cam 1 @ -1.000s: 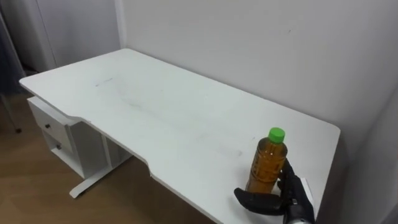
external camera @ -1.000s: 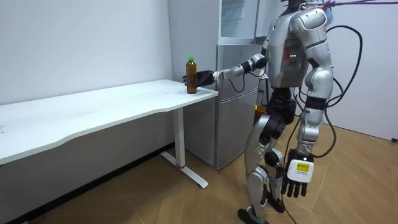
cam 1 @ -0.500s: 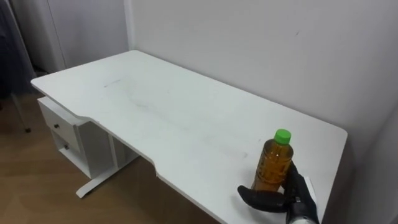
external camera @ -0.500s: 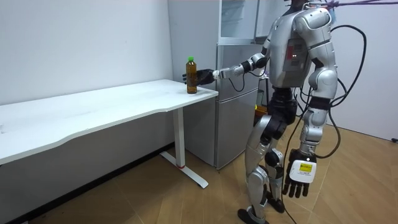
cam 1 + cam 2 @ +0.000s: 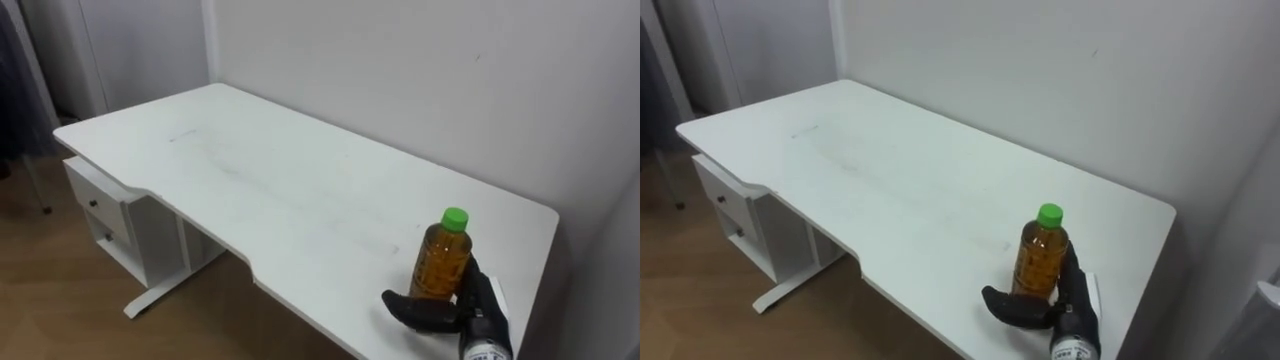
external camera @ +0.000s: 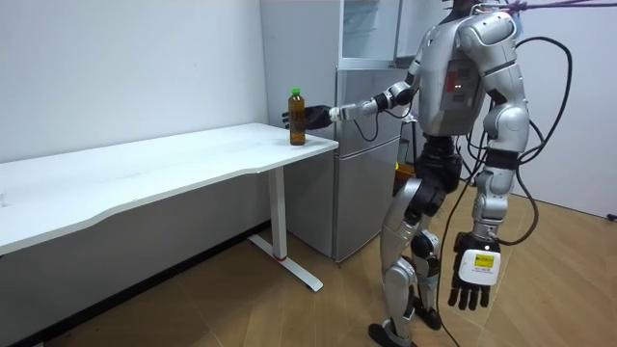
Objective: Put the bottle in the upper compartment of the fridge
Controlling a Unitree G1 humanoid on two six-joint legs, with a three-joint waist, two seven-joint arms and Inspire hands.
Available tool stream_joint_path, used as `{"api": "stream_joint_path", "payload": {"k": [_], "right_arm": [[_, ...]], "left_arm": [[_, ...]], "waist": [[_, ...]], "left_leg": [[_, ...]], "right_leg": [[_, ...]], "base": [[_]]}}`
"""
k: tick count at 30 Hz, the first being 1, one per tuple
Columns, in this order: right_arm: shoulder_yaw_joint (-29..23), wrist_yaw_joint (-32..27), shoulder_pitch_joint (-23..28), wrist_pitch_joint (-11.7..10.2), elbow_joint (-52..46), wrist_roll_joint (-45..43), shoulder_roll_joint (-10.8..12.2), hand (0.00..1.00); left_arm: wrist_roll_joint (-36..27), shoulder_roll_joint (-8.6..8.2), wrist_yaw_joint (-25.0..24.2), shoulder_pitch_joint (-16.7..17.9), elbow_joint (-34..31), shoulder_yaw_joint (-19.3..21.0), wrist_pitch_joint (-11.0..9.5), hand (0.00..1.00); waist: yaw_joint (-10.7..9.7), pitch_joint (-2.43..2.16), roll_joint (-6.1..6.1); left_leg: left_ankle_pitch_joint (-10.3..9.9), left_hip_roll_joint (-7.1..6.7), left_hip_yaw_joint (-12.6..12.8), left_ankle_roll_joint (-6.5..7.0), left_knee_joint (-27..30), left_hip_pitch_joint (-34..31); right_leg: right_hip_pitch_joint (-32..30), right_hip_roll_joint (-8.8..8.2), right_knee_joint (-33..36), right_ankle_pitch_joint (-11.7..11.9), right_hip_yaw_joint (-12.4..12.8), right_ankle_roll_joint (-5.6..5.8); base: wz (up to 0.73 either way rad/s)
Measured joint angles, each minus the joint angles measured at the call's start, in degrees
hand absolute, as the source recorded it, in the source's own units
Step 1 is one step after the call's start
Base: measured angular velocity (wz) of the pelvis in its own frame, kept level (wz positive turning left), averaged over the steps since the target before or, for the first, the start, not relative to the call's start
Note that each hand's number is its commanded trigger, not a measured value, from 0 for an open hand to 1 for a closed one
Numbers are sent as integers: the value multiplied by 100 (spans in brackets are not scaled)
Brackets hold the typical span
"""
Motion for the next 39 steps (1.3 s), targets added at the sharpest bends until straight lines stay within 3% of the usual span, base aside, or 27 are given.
{"api": "stream_joint_path", "payload": {"k": [9,10,11,12,32,39], "right_arm": [[-1,-128,-71,0,-1,127,-87,0],[-1,-138,-71,0,0,127,-107,33],[-2,-165,-72,0,0,129,-127,56],[-2,-176,-75,0,-1,145,-133,100],[5,-245,-226,28,240,450,-170,100],[230,199,-222,64,199,420,-283,100]], "left_arm": [[-222,44,123,3,-11,-2,-1,0],[-222,43,123,4,-17,-3,-2,0],[-222,42,123,9,-18,-3,-2,0],[-221,42,122,17,-20,-2,-2,0],[-539,58,97,234,-223,-8,-25,0],[-656,58,110,233,-261,35,-23,0]], "waist": [[-5,0,1],[4,0,1],[18,0,1],[22,0,1],[126,21,37],[76,0,6]], "left_leg": [[12,-63,-89,20,1,-45],[13,-65,-90,22,1,-44],[15,-70,-91,25,1,-44],[16,-73,-90,27,1,-44],[25,-85,-116,41,9,-42],[26,-75,-83,42,2,-16]], "right_leg": [[-17,-23,11,-21,-77,36],[-17,-43,13,-22,-79,37],[-17,-44,17,-22,-82,38],[-18,-44,22,-22,-84,39],[-15,-55,82,-23,-146,43],[-13,-60,93,-26,-118,47]], "base": [[5],[7],[0],[0],[0],[0]]}}
